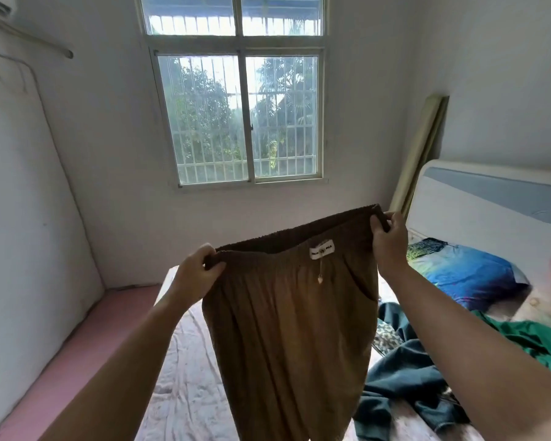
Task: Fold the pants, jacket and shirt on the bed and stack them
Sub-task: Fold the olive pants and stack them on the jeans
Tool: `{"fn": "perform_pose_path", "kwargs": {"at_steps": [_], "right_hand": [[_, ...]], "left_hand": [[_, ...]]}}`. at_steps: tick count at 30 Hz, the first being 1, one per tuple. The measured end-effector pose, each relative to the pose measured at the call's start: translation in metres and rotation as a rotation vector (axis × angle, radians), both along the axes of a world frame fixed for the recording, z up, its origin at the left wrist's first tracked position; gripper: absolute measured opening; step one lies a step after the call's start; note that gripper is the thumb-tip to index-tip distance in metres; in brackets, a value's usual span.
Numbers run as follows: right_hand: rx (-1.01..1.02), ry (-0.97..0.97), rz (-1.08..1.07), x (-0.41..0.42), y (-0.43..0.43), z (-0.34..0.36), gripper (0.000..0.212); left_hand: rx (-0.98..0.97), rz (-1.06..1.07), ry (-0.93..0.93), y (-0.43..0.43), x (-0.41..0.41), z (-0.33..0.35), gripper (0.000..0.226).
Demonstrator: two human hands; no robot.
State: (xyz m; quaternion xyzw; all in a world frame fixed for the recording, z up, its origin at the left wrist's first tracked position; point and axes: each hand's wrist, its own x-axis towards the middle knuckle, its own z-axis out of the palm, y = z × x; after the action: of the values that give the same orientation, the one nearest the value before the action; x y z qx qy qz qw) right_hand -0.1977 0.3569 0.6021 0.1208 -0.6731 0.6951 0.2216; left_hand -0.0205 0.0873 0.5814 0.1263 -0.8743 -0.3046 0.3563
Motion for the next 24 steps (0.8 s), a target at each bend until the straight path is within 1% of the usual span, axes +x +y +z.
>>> {"fn": "perform_pose_path", "kwargs": {"at_steps": [2, 3, 5, 6, 7, 8, 9, 10, 11, 12, 13, 14, 15, 17, 19, 21, 24], "right_hand": [[0.040, 0.111, 0.023, 0.004, 0.000, 0.034, 0.011], [0.021, 0.169, 0.011, 0.008, 0.000, 0.054, 0.015], [-0.037, 0.279, -0.017, 0.013, -0.001, 0.088, 0.020], [-0.002, 0.301, -0.012, 0.014, -0.002, 0.096, 0.019], [0.110, 0.301, 0.013, 0.014, -0.004, 0.102, 0.019], [0.260, 0.269, 0.069, 0.012, -0.007, 0.102, 0.020], [0.347, 0.228, 0.104, 0.010, -0.009, 0.100, 0.022], [0.333, 0.203, 0.123, 0.009, -0.010, 0.101, 0.022], [0.245, 0.194, 0.144, 0.011, -0.010, 0.106, 0.022], [0.154, 0.199, 0.160, 0.014, -0.009, 0.112, 0.020], [0.105, 0.219, 0.175, 0.015, -0.008, 0.118, 0.017], [0.107, 0.243, 0.203, 0.016, -0.006, 0.123, 0.015], [0.152, 0.265, 0.250, 0.015, -0.004, 0.127, 0.016], [0.341, 0.327, 0.356, 0.013, 0.001, 0.132, 0.026], [0.575, 0.432, 0.385, 0.011, 0.004, 0.136, 0.039], [0.749, 0.504, 0.355, 0.012, 0.003, 0.137, 0.035], [0.879, 0.530, 0.315, 0.014, -0.001, 0.134, 0.024]], "left_hand": [[-0.004, 0.064, 0.180, 0.008, 0.002, 0.044, 0.015], [0.012, 0.087, 0.287, 0.014, 0.004, 0.068, 0.011], [0.009, 0.126, 0.459, 0.021, 0.009, 0.112, 0.018], [-0.016, 0.135, 0.475, 0.019, 0.009, 0.126, 0.019], [-0.055, 0.143, 0.442, 0.016, 0.009, 0.138, 0.018], [-0.090, 0.158, 0.353, 0.009, 0.008, 0.144, 0.015], [-0.123, 0.183, 0.248, 0.003, 0.009, 0.146, 0.011], [-0.153, 0.194, 0.165, -0.002, 0.010, 0.148, 0.010], [-0.169, 0.188, 0.131, -0.006, 0.012, 0.149, 0.011], [-0.167, 0.170, 0.143, -0.008, 0.013, 0.151, 0.013], [-0.155, 0.154, 0.175, -0.008, 0.017, 0.154, 0.014], [-0.145, 0.138, 0.211, -0.010, 0.020, 0.157, 0.015], [-0.150, 0.123, 0.230, -0.013, 0.024, 0.160, 0.015], [-0.177, 0.097, 0.204, -0.022, 0.032, 0.163, 0.019], [-0.176, 0.071, 0.165, -0.028, 0.038, 0.162, 0.027], [-0.138, 0.055, 0.148, -0.029, 0.040, 0.159, 0.028], [-0.052, 0.017, 0.133, -0.026, 0.041, 0.154, 0.016]]}}
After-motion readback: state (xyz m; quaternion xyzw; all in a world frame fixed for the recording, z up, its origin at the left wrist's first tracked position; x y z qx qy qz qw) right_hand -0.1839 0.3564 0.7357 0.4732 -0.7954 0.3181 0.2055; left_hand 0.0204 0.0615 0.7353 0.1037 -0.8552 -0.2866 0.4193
